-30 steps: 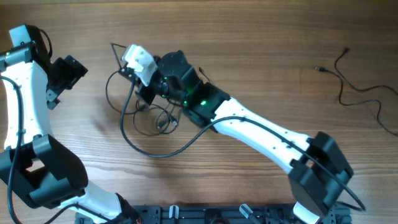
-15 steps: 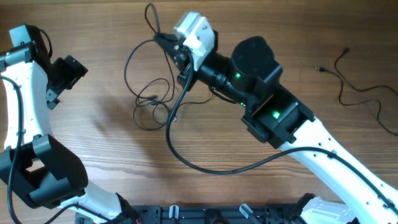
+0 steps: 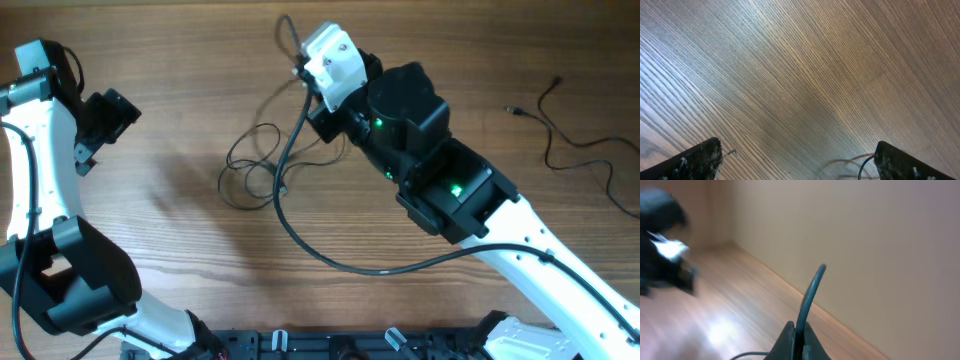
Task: Untangle cables
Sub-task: 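Carry the cable to the upper right and lay it down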
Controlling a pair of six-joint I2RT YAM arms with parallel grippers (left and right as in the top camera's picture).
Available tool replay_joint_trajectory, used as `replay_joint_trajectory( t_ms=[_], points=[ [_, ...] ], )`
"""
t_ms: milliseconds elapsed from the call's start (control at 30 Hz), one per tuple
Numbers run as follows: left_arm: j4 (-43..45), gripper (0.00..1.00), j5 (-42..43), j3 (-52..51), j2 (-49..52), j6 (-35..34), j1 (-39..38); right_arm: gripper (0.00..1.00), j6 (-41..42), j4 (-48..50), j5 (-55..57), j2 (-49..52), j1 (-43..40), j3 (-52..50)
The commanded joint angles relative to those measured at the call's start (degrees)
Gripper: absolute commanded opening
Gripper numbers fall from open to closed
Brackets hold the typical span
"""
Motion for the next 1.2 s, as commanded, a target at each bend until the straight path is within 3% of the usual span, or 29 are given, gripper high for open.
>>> replay_joint_trajectory(
  t_ms=[0, 100, 267, 400, 633, 800, 1167],
  points=[
    [0.0, 1.00, 0.5, -0.5, -0.1, -0.5, 0.2, 0.05, -11.0, 0.5, 15.4, 0.8, -1.7, 0.4],
    [0.0, 1.00, 0.5, -0.5, -0.1, -0.5, 0.2, 0.04, -11.5, 3.6, 16.7, 0.8, -4.3, 0.4],
    [0.0, 1.00, 0.5, -0.5, -0.1, -0.5, 0.2, 0.04, -11.1, 23.3, 16.3, 0.8, -9.7, 0.4],
    [0.0, 1.00, 0.5, -0.5, -0.1, -0.5, 0.2, 0.04, -9.9, 29.8, 18.2, 0.8, -13.1, 0.4],
    [0.0, 1.00, 0.5, -0.5, -0.1, -0.5, 0.2, 0.04, 4.7, 7.1, 19.3, 2.6, -22.3, 0.3],
    [0.0, 1.00, 0.5, -0.5, -0.1, -0.5, 0.2, 0.04, 14.2, -11.4, 13.7, 8.1, -30.0, 0.3],
    [0.0, 1.00, 0.5, -0.5, -0.1, -0.5, 0.2, 0.04, 24.6, -27.7, 3.3, 21.8, -41.4, 0.3]
  ],
)
